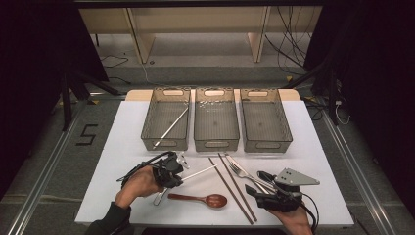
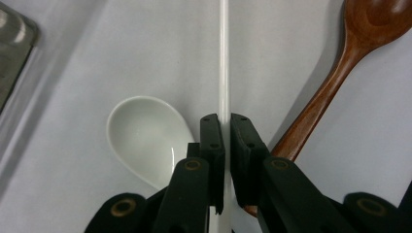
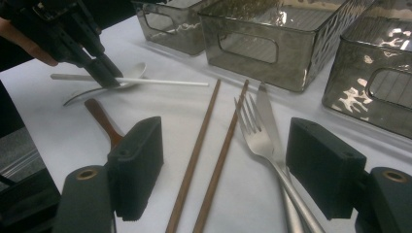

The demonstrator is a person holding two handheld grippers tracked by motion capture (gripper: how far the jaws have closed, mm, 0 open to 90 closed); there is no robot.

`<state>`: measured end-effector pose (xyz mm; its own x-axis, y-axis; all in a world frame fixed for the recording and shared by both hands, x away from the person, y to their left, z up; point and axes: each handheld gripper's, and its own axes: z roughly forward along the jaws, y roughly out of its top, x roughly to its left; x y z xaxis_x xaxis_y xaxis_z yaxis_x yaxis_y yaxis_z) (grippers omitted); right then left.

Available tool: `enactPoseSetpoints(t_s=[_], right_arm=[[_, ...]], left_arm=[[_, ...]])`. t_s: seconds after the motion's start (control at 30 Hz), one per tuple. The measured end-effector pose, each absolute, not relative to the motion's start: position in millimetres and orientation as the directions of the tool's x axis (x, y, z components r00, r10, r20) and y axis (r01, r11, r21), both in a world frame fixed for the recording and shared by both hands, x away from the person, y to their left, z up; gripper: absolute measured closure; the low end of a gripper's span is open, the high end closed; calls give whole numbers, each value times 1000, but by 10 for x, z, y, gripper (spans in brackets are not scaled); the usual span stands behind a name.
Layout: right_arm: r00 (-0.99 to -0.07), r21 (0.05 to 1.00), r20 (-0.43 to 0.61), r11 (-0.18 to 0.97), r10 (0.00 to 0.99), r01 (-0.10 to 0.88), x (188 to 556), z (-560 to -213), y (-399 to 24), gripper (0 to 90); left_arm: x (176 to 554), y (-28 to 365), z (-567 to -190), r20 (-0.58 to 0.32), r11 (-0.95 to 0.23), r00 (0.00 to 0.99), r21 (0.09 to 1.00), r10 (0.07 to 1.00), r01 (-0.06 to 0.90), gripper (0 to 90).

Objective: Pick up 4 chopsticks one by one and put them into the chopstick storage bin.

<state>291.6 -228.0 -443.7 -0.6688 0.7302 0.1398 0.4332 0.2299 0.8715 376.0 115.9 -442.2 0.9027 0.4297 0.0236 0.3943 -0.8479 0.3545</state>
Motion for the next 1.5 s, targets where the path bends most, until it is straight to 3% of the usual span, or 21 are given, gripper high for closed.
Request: enactPoseSetpoints(t_s=[0.8,1.5], right_arm=[[-668,872,142,228,730,434,2918,-4437,-2284,303],[-664,873,146,220,733,435,2927,-4436,-2290,303]], left_arm=[[3868,1414,-4190,5,-668,782,522,623,529,845],[4008,1650,-3945,-18,-521,687,638,726,567,845]])
